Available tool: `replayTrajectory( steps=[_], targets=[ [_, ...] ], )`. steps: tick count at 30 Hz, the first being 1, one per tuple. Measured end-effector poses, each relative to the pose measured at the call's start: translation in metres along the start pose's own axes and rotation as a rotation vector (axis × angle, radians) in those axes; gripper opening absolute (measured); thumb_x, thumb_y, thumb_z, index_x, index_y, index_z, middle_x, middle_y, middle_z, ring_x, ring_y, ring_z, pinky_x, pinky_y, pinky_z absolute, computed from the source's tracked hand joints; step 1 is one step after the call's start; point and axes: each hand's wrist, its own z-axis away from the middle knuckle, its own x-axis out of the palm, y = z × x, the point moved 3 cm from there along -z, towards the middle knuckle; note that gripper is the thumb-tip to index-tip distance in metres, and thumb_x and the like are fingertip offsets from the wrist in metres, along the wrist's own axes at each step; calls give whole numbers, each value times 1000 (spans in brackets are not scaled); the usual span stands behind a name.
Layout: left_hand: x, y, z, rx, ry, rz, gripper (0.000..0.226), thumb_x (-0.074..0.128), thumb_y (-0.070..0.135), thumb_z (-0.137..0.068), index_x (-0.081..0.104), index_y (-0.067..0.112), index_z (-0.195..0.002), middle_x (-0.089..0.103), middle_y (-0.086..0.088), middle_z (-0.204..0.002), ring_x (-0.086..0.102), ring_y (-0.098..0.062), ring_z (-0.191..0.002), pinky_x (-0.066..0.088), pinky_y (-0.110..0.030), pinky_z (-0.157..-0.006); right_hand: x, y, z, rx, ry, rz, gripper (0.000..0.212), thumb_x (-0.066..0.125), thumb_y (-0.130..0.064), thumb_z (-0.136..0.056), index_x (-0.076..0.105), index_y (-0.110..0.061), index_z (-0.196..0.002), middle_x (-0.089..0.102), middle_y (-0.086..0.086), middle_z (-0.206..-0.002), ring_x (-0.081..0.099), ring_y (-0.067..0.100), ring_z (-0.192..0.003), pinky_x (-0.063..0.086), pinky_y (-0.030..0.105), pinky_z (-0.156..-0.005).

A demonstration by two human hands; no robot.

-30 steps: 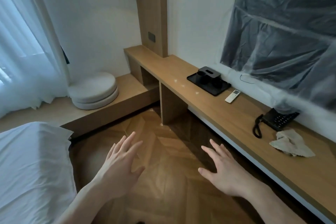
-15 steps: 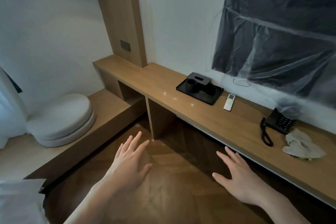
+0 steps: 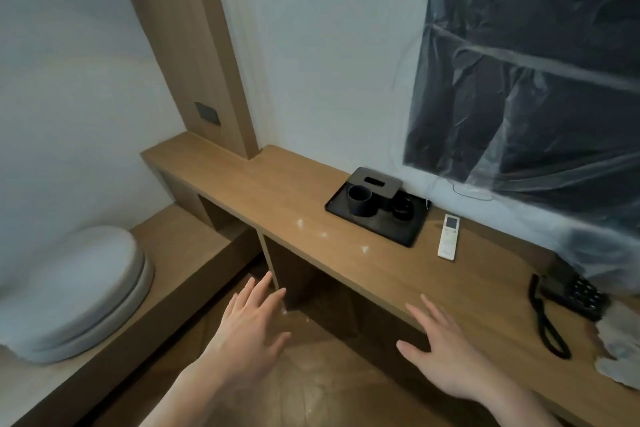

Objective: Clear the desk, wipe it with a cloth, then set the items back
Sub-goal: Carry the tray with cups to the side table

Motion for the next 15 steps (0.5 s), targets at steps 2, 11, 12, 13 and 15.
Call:
replayTrajectory(
  steps=[2,11,12,13,15],
  targets=[
    [-4,-6,-31,-21,4,0,74,50,60,-100,13,42,-162,-14,12,-171,-18,-20,-157,0,-48,-130,-15,-2,-32,-5,7,11,83,48,-68,-97,4,-44,-164,-17,-17,-170,-13,22,-159,11,52,-128],
    [-24,-27,-161,-16,-110,-5,86,49,68,-96,1,42,-163,-28,10,-166,-30,-21,-153,-15,-48,-125,-60,5,-128,69,-50,23,88,47,-70,-95,-4,-45,-162,-27,-16,-166,-21,26,-157,6,56,-127],
    [-26,-30,-180,-1,-121,-10,87,48,67,-96,0,41,-163,-29,10,-165,-30,-22,-153,-16,-47,-123,-63,7,-138,89,-56,12,89,47,-70,-95,-5,-45,-162,-28,-16,-166,-22,26,-157,5,56,-127],
    [-28,-33,-199,17,-127,-18,87,47,67,-97,-1,40,-163,-30,9,-165,-30,-22,-153,-17,-47,-123,-66,9,-149,108,-57,-6,89,47,-70,-95,-5,-45,-162,-28,-16,-165,-22,25,-156,5,57,-127],
    [-28,-40,-239,61,-128,-26,86,45,67,-98,-2,39,-164,-28,8,-167,-29,-23,-153,-14,-49,-125,-70,11,-170,146,-41,-35,88,47,-70,-95,-5,-45,-162,-28,-17,-165,-21,25,-157,6,58,-127]
  ],
)
